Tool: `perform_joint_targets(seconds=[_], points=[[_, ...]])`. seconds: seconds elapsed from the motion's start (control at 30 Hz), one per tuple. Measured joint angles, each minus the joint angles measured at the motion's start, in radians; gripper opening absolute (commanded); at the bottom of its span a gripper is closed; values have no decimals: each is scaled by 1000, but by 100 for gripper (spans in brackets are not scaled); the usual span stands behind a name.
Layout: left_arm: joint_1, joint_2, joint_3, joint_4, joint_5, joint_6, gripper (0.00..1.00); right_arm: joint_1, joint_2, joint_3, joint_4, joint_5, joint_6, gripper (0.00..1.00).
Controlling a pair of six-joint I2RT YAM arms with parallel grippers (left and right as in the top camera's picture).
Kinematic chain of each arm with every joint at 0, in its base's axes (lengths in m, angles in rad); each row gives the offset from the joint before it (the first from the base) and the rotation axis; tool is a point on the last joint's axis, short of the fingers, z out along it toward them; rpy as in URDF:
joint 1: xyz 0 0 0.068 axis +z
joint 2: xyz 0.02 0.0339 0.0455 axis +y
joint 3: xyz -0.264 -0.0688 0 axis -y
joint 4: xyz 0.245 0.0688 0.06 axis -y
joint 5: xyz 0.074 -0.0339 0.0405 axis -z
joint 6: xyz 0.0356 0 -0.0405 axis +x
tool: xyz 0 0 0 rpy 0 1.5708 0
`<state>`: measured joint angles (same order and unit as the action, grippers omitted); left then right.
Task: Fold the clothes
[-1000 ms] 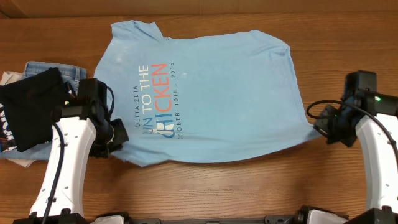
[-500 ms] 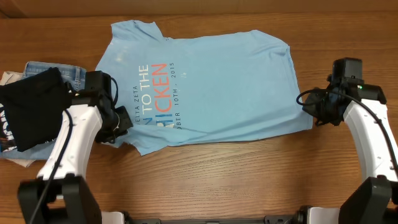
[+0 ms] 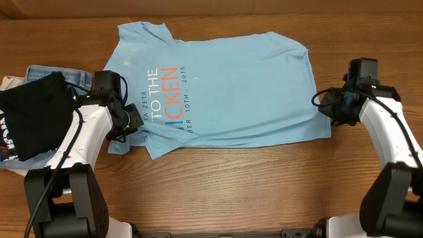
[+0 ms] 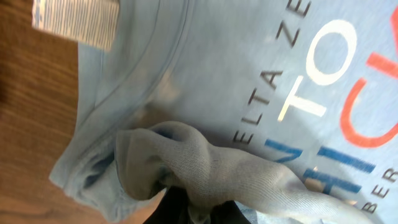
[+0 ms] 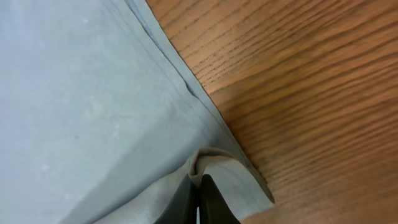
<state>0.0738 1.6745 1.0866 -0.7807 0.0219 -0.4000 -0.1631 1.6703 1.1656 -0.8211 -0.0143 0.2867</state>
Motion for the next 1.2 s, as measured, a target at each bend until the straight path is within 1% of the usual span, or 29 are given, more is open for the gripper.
perform_joint_targets(seconds=[0.17,0.47,0.53,0.6,0.77,0.8,0.83,0.87,1.0,1.07,1.2], points=[[0,0,0,40,0,-45,15,0,61,0,42,0,0,4],[0,0,0,48,1,-76,16,0,76,0,129,0,0,4],[0,0,0,50,0,-77,17,0,76,0,154,0,0,5],[0,0,0,56,0,-79,18,0,76,0,171,0,2,11],[0,0,0,76,0,-81,19,0,84,0,175,3,-3,12],[0,0,0,79,0,-81,21,0,91,0,175,3,-3,12],[0,0,0,82,0,-81,27,0,99,0,175,3,-3,13],[0,0,0,85,0,-79,35,0,106,0,174,3,-2,18],[0,0,0,89,0,-93,58,0,122,-3,156,3,-4,20],[0,0,0,69,1,-99,61,0,122,-4,142,3,-3,20],[0,0,-1,-52,2,-97,66,0,122,-6,88,4,-3,20]])
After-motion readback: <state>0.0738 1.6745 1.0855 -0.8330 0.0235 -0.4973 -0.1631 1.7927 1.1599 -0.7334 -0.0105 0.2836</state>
